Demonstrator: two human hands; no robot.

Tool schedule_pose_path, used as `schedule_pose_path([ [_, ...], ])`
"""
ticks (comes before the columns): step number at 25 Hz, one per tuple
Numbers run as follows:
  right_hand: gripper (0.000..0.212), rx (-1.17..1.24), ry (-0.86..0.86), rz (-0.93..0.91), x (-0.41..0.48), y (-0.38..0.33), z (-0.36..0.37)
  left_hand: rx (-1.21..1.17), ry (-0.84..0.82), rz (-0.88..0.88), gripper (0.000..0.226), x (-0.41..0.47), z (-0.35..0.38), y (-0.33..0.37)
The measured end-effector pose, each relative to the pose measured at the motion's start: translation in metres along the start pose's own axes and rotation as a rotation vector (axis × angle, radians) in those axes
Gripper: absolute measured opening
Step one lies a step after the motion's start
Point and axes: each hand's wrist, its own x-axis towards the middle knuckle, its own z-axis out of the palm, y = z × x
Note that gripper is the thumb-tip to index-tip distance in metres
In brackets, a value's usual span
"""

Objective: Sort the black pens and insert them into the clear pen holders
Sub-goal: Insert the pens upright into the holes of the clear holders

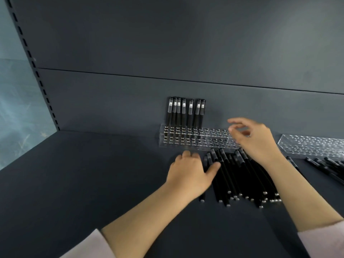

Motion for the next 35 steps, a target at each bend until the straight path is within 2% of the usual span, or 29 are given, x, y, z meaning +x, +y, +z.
schedule_pose_path([
  [2,0.016,0.018,0.006,0.057,-0.008,0.016,-0.005,0.063,-0.038,-0.072,0.085,-0.002,0.009,0.018],
  [4,0.013,0.069,0.043,0.095,-0.008,0.024,-0.005,0.108,-0.019,-0.136,0.095,-0.001,0.014,0.032],
  [7,0.012,0.032,0.056,0.082,-0.006,0.026,-0.005,0.153,-0.021,-0.195,0.095,0.004,0.020,0.044],
  [13,0.014,-0.082,0.045,0.056,-0.007,0.027,-0.005,0.032,-0.091,-0.298,0.093,0.010,0.019,0.048],
  [20,0.014,-0.099,0.030,0.045,-0.006,0.028,-0.002,-0.144,-0.099,-0.350,0.075,0.008,0.022,0.056],
  [24,0.013,-0.104,0.028,0.040,-0.007,0.028,-0.002,-0.175,-0.138,-0.315,0.068,0.009,0.019,0.050],
  [28,0.013,-0.097,0.016,0.043,-0.007,0.029,-0.001,-0.186,-0.184,-0.266,0.033,0.006,0.011,0.047],
  [30,0.013,-0.093,0.014,0.041,-0.007,0.030,-0.001,-0.163,-0.175,-0.247,0.030,0.005,0.011,0.047],
  [35,0.014,-0.092,0.027,0.044,-0.007,0.029,-0.001,-0.085,-0.101,-0.206,0.048,0.004,0.017,0.051],
])
